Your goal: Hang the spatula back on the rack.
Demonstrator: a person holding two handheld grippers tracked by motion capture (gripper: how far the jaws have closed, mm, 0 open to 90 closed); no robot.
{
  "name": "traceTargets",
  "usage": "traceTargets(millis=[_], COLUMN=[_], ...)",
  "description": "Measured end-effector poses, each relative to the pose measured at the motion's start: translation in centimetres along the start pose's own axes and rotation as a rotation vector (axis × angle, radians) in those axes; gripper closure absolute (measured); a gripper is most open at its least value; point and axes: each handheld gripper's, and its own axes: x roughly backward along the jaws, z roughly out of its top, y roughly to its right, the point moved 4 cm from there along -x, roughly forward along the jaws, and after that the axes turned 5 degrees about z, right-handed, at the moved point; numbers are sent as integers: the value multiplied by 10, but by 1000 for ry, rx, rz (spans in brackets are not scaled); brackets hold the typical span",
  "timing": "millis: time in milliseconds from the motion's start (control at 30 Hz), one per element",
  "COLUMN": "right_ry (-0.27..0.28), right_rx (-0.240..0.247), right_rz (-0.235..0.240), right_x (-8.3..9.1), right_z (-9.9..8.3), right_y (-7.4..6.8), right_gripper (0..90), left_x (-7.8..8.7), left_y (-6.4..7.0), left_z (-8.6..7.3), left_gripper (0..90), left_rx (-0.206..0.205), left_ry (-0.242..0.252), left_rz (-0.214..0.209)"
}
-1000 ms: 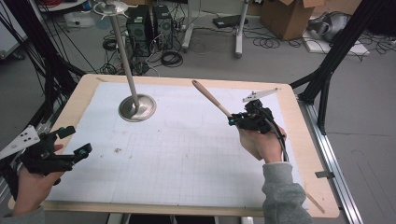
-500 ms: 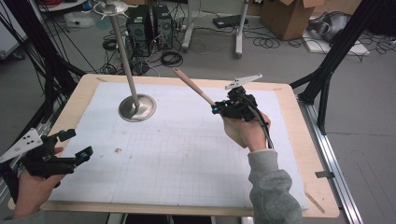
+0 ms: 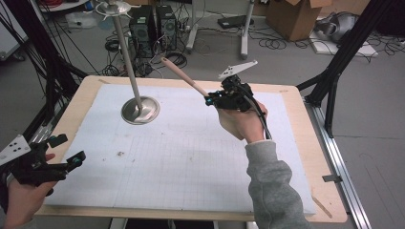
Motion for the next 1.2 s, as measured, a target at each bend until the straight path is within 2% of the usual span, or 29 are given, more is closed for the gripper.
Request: traceTargets(millis=[100, 333, 433, 500, 867, 1200], right_ry=[4, 37, 54, 59, 104, 139], right_rx=[25, 27, 43, 51, 87, 101], right_rz=[5, 18, 36, 31, 27, 38], right_x=[-1, 0, 0, 0, 16, 23], right_z=[9, 25, 34, 39, 72, 91], right_y=[-2, -4, -7, -8, -17, -18], right_gripper=[784, 783, 784, 784, 783, 783], left_x=[2, 5, 7, 9, 11, 10], left_y=[-1, -4, -5, -6, -8, -11], left_z=[-2, -5, -5, -6, -6, -8], left_gripper=[28, 28, 28, 28, 28, 28], left_rx=[3, 10, 11, 16, 12, 18], left_ry=[-5, -11, -12, -10, -13, -20], left_rz=[5, 19, 26, 29, 33, 31])
